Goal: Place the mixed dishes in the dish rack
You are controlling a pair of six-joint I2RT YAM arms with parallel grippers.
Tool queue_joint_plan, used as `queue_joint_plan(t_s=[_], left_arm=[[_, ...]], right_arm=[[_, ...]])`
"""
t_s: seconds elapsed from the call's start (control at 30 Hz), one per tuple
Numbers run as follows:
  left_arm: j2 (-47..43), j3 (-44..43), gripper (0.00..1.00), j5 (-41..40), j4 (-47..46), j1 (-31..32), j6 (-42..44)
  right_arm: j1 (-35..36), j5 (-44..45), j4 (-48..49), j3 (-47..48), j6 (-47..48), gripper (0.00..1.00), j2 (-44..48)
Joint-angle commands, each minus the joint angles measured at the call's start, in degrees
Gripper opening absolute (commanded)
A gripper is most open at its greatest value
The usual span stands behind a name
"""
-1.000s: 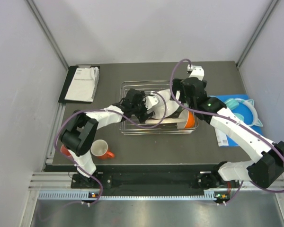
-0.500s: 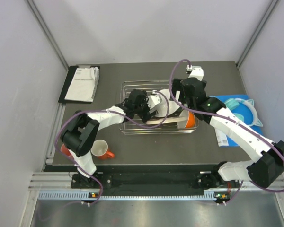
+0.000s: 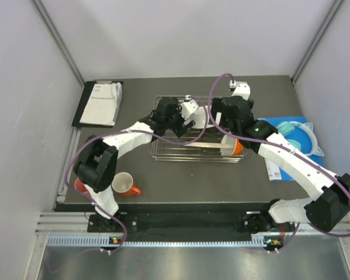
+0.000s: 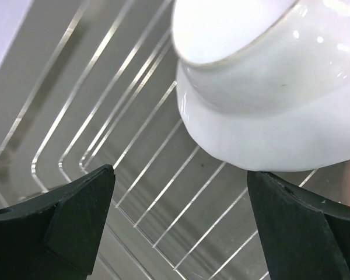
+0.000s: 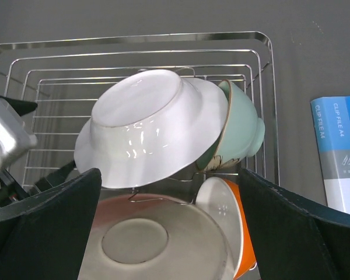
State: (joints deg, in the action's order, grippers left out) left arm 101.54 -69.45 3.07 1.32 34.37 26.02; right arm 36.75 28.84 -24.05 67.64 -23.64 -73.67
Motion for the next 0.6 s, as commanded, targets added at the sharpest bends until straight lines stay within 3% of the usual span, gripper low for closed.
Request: queue_joint_plan(t_s=[0.0,0.57], left_arm=[[-2.40,-4.55,0.99,-0.52,-5.72,-0.97,-2.20],[-0.64,-12.81,0.99,-0.52,-2.03,-0.97,-4.31]], right_arm=[[0.95,0.69,0.94,2.33,-0.09,1.00,0.81],[1.22,1.66,1.55,0.57,-0.18,1.00,2.39]])
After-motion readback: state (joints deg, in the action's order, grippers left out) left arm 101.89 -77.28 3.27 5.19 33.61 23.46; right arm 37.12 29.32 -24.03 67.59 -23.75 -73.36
